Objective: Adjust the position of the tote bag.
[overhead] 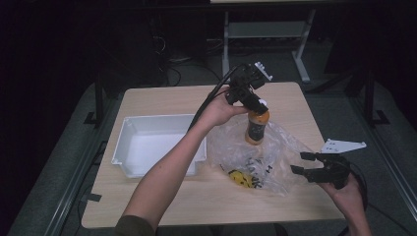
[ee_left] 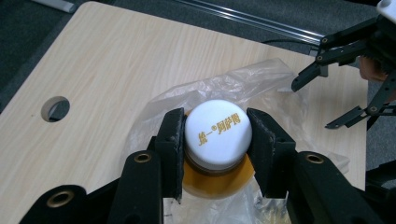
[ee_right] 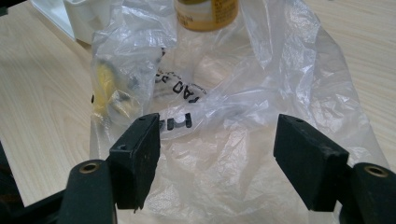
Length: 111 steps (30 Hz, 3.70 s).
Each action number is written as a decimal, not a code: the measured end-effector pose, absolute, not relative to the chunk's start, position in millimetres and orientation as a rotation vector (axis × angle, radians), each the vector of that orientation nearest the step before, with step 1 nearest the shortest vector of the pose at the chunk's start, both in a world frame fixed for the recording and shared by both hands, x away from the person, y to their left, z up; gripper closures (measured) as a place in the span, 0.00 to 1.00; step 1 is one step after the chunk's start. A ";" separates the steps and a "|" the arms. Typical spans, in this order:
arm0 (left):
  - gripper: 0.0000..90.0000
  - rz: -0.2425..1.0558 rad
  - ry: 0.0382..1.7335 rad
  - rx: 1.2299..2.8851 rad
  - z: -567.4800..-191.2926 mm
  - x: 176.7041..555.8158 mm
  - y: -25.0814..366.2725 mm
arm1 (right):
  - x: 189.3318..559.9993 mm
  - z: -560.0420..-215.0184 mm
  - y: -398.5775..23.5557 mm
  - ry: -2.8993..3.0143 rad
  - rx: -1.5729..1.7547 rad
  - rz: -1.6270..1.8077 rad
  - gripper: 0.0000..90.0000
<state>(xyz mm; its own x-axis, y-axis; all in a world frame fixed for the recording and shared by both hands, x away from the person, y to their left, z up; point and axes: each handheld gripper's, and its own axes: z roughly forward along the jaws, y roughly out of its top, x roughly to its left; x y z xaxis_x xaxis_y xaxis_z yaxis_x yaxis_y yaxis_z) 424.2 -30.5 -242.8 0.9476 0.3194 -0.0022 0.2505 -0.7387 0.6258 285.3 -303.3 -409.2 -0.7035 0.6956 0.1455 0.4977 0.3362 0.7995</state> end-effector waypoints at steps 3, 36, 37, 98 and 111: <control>0.66 0.144 0.400 2.439 -236.9 422.8 -27.9 | 285.4 -408.8 -303.0 2.378 1.082 1.296 0.35; 0.66 0.203 0.431 2.400 -198.1 399.7 22.2 | 286.6 -407.1 -298.5 2.373 1.075 1.275 0.34; 0.66 0.206 0.425 2.408 -196.8 398.8 25.3 | 286.7 -407.0 -298.3 2.373 1.073 1.273 0.34; 0.66 0.278 0.624 2.364 -207.7 373.8 143.8 | 288.4 -405.4 -297.5 2.313 1.098 1.240 0.32; 0.66 0.263 0.656 2.349 -217.9 372.2 155.8 | 287.6 -404.9 -298.6 2.306 1.098 1.236 0.32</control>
